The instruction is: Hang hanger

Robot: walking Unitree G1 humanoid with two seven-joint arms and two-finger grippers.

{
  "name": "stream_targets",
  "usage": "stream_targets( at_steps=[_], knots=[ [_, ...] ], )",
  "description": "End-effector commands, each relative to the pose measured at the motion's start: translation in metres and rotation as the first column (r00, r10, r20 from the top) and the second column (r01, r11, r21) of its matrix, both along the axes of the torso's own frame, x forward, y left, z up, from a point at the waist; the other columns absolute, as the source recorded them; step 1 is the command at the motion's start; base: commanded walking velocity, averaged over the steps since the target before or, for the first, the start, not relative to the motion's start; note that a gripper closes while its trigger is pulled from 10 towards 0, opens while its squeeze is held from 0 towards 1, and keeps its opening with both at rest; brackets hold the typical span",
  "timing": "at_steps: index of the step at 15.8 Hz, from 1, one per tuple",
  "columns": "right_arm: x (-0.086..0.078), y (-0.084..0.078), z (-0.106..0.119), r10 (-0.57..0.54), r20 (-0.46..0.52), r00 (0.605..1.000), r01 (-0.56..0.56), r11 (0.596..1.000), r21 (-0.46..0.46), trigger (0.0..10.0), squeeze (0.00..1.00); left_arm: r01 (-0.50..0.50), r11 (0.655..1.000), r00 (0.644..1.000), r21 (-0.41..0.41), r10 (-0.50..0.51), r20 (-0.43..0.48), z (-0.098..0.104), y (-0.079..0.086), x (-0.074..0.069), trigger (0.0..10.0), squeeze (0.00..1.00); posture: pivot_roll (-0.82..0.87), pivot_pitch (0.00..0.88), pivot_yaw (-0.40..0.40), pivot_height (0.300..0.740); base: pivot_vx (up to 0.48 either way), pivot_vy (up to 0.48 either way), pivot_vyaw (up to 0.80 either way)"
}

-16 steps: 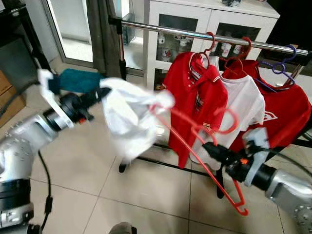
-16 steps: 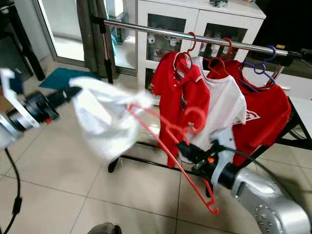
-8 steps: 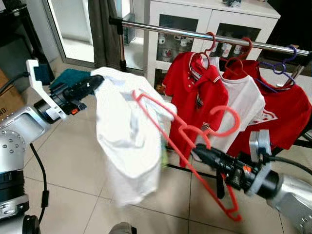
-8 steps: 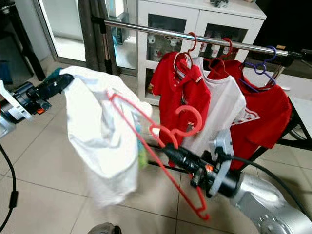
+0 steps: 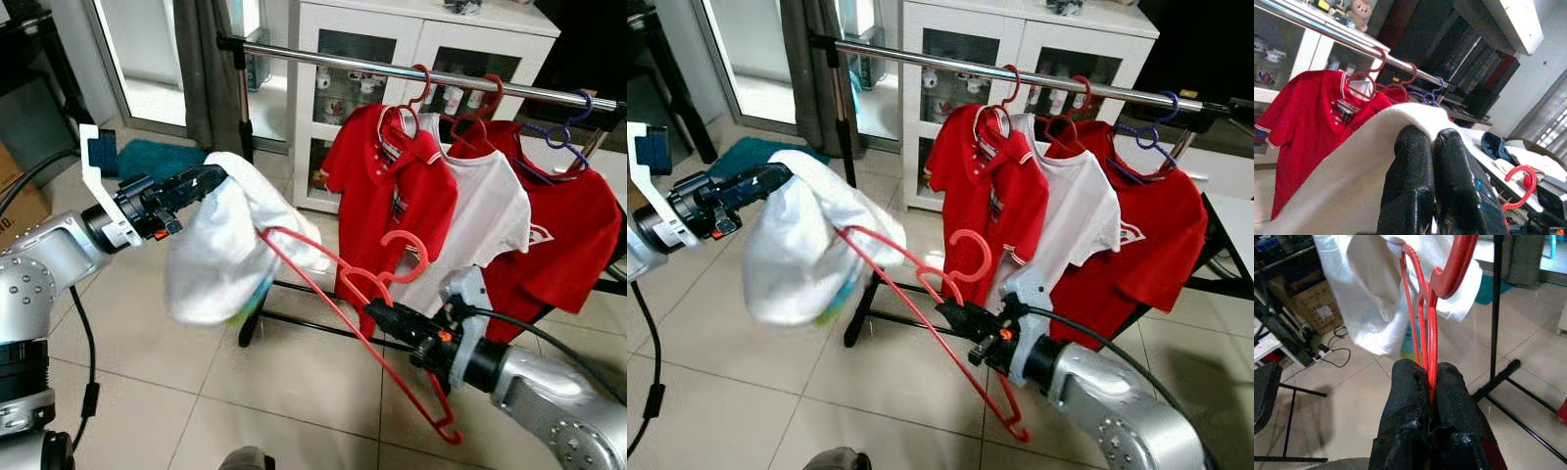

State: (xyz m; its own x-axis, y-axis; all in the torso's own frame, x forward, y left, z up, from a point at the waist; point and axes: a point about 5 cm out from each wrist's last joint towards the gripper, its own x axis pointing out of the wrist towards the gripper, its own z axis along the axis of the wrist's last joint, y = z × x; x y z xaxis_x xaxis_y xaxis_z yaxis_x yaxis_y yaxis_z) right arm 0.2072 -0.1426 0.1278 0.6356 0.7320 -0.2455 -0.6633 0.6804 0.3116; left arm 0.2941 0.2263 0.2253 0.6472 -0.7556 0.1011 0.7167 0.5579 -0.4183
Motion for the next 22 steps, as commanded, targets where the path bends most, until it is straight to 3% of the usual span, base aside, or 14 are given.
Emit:
stream_targets(
  at_steps=[1,4,5,6,11,13,14,15,17,18,19,20,22],
  knots=[
    [0.0,0.001,-0.001,-0.021,-0.026,0.999,0.021,0.999,-0.027,10.0,0.0,0.005,0.999,1.0,0.036,-0.006,0.028,0.008,-0.002,-0.001,0.0,0.0,0.03,0.0,0.003,0.74,0.0,0.0,0.0],
    [0.007,-0.006,-0.012,-0.142,-0.062,0.988,0.135,0.985,-0.103,10.0,0.0,-0.011,0.998,1.0,0.057,0.009,0.023,0.008,-0.001,-0.002,0.0,0.0,0.03,0.0,0.006,0.74,0.0,0.0,0.0],
    [0.019,-0.02,-0.015,-0.299,-0.047,0.953,0.29,0.946,-0.142,10.0,0.0,-0.013,0.997,1.0,0.071,0.012,0.006,0.006,-0.001,-0.003,0.0,0.0,0.03,0.0,0.007,0.74,0.0,0.0,0.0],
    [0.024,-0.025,-0.015,-0.35,-0.041,0.936,0.34,0.929,-0.148,10.0,0.0,-0.013,0.997,1.0,0.075,0.014,-0.003,0.004,-0.001,-0.003,0.0,0.0,0.03,0.0,0.007,0.74,0.0,0.0,0.0],
    [0.03,-0.015,-0.007,-0.422,-0.091,0.902,0.424,0.906,0.0,10.0,0.0,0.015,0.998,0.999,0.065,-0.011,-0.047,-0.013,-0.017,-0.006,0.0,0.0,0.02,0.0,0.002,0.74,0.0,0.0,0.0],
    [0.034,-0.015,-0.015,-0.531,-0.139,0.836,0.534,0.845,-0.013,10.0,0.0,0.006,0.998,0.999,0.056,-0.003,-0.051,-0.017,-0.023,-0.007,0.0,0.0,0.02,0.0,-0.002,0.74,0.0,0.0,0.0],
    [0.035,-0.015,-0.014,-0.551,-0.153,0.82,0.558,0.83,0.007,10.0,0.0,-0.047,0.998,0.998,0.05,0.049,-0.039,-0.017,-0.02,-0.004,0.0,0.0,0.02,0.0,-0.003,0.74,0.0,0.0,0.0],
    [0.039,-0.023,-0.011,-0.621,-0.13,0.773,0.628,0.778,0.017,10.0,0.0,-0.21,0.977,0.977,0.029,0.211,-0.009,-0.013,-0.007,0.007,0.0,0.0,0.02,0.0,-0.005,0.74,0.0,0.0,0.0],
    [0.043,-0.035,-0.007,-0.711,-0.115,0.693,0.718,0.695,0.034,10.0,0.0,-0.37,0.929,0.929,-0.022,0.37,-0.015,-0.01,0.009,0.017,0.0,0.0,0.02,0.0,-0.005,0.74,0.0,0.0,0.0],
    [0.045,-0.038,-0.005,-0.73,-0.101,0.676,0.736,0.676,0.045,10.0,0.0,-0.431,0.902,0.902,-0.042,0.429,-0.047,-0.012,0.015,0.021,0.0,0.0,0.02,0.0,-0.005,0.74,0.0,0.0,0.0],
    [0.049,-0.038,0.008,-0.742,-0.058,0.668,0.743,0.658,0.125,10.0,0.0,-0.515,0.857,0.853,-0.022,0.509,-0.118,-0.022,0.022,0.025,0.0,0.0,0.02,0.0,-0.006,0.74,0.0,0.0,0.0],
    [0.052,-0.033,0.021,-0.724,-0.03,0.689,0.714,0.671,0.2,10.0,0.0,-0.547,0.837,0.826,-0.007,0.538,-0.166,-0.031,0.022,0.026,0.0,0.0,0.02,0.0,-0.005,0.74,0.0,0.0,0.0],
    [0.05,-0.016,0.031,-0.614,-0.009,0.789,0.598,0.766,0.235,10.0,0.0,-0.526,0.85,0.831,0.004,0.515,-0.208,-0.042,0.008,0.025,0.0,0.0,0.01,0.0,-0.006,0.74,0.0,0.0,0.0]
  ],
)
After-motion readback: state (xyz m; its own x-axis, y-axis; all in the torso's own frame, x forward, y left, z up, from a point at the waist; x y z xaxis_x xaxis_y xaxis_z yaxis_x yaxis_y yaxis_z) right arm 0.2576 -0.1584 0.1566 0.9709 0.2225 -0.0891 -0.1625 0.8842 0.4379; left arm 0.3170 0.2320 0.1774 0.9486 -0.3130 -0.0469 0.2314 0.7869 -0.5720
